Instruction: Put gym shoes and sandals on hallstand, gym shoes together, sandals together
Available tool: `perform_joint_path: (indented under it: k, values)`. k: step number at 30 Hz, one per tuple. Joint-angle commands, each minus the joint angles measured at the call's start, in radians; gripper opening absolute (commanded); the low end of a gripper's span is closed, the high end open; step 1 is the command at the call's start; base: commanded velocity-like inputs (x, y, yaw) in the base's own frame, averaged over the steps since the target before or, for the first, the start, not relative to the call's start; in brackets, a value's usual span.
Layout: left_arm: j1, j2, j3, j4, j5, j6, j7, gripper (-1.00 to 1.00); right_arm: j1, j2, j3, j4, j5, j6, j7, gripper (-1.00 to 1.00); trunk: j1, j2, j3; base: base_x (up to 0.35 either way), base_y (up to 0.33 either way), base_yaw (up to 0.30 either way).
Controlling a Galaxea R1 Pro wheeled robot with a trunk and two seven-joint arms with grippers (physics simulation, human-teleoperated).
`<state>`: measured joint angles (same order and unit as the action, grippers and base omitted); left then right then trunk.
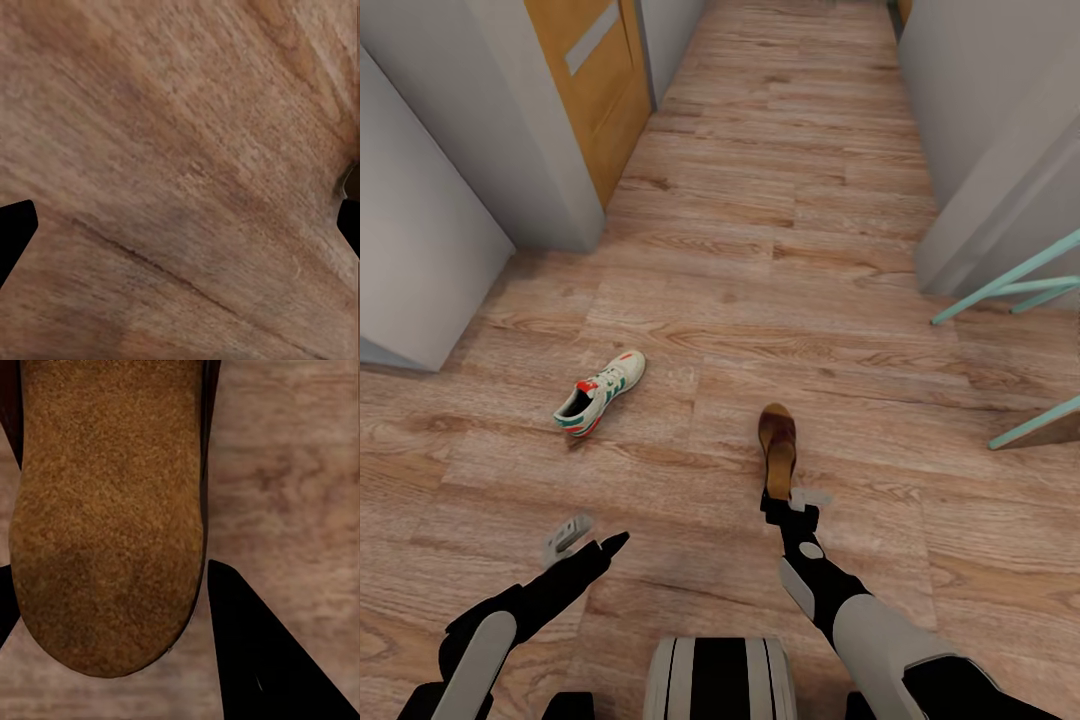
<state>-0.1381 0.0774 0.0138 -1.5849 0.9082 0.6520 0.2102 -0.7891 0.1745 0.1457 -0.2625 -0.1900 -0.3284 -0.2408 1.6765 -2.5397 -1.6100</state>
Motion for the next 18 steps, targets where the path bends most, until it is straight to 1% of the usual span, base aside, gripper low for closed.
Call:
perform_joint_path:
  k: [1, 13, 15, 18]
  values:
    - [0.009, 0.0, 0.0, -0.005, -0.002, -0.006, 0.002, 1.0, 0.0, 0.0, 0.001, 0.0, -0.004, 0.0, 0.0, -1.0, 0.0, 0.0, 0.004, 0.0, 0.0, 0.0]
    - [0.009, 0.0, 0.0, -0.006, -0.003, -0.006, 0.003, 1.0, -0.001, 0.0, 0.002, -0.005, -0.003, -0.001, 0.001, -1.0, -0.006, 0.003, 0.05, 0.0, 0.0, 0.0]
    - [0.01, 0.0, 0.001, -0.005, -0.006, -0.007, 0.005, 1.0, 0.001, 0.0, 0.003, -0.042, -0.003, 0.009, 0.004, -1.0, -0.007, 0.004, 0.058, 0.0, 0.0, 0.0]
    - [0.015, 0.001, 0.003, -0.005, -0.009, -0.008, 0.006, 1.0, 0.01, 0.0, 0.004, -0.169, -0.003, 0.103, 0.005, -1.0, -0.008, 0.004, 0.07, 0.0, 0.0, 0.0]
